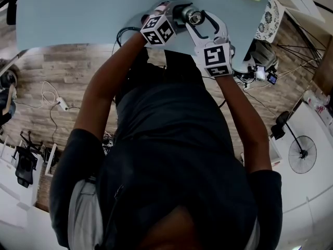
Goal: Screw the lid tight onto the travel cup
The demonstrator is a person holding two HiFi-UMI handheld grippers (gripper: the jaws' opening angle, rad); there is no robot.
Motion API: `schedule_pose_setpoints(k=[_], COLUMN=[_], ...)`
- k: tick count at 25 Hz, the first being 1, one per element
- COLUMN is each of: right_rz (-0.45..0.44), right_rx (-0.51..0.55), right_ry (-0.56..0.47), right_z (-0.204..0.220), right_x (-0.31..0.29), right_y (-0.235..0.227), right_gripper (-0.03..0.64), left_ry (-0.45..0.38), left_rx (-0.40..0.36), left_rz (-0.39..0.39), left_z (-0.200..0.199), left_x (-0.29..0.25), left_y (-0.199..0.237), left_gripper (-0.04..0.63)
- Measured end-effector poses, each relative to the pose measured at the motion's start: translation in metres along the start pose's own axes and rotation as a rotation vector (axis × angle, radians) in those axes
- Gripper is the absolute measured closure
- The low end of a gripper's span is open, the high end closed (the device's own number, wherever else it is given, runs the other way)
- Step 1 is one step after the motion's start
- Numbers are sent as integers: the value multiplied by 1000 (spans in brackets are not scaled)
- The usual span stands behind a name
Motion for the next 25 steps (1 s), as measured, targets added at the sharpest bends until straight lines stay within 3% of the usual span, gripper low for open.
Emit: schedule_pose_setpoints(k=[3,5,8,12,15,18,20,22,25], right_rz=[-86,-142,-220,-316,-346,-361,-390,-425,-485], right_rx=[103,232,511,988,1212,1313,1321,1265,1097], right_ry=[47,77,151,255,274,247,238,236,250], right_z=[2,-1,-12,-21,-22,-23,-21,-20,-20], right_x=[5,13,23,25,15,7,4,2,-4], right_y=[2,0,-8,-8,-3,2,2,-1,-7], right_gripper=[360,354,350,350,351,353,383,387,388], left_ry=[0,1,2,3,3,3,2,2,2], left_rx=[-1,-1,-2,-3,-1,0,0,-3,-1], left_rz=[0,1,2,1,-1,-1,-1,-1,-2], left_z=[-1,-1,-1,-2,-2,-2,-2,-2,0], left_x=[0,0,-1,-2,-2,-1,-1,-1,-1], left_y=[0,0,0,-1,-1,-1,0,0,1], left_gripper=[179,178,178,178,178,178,179,178,178])
Point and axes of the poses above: the fingertips, and each gripper's own axes: x backward along the fingers, y to its left, z out of its underside, the point moved 6 cm from there along x, backward along the fingers, and after that the axes turned 10 degrees about y, right-handed, at the moved point
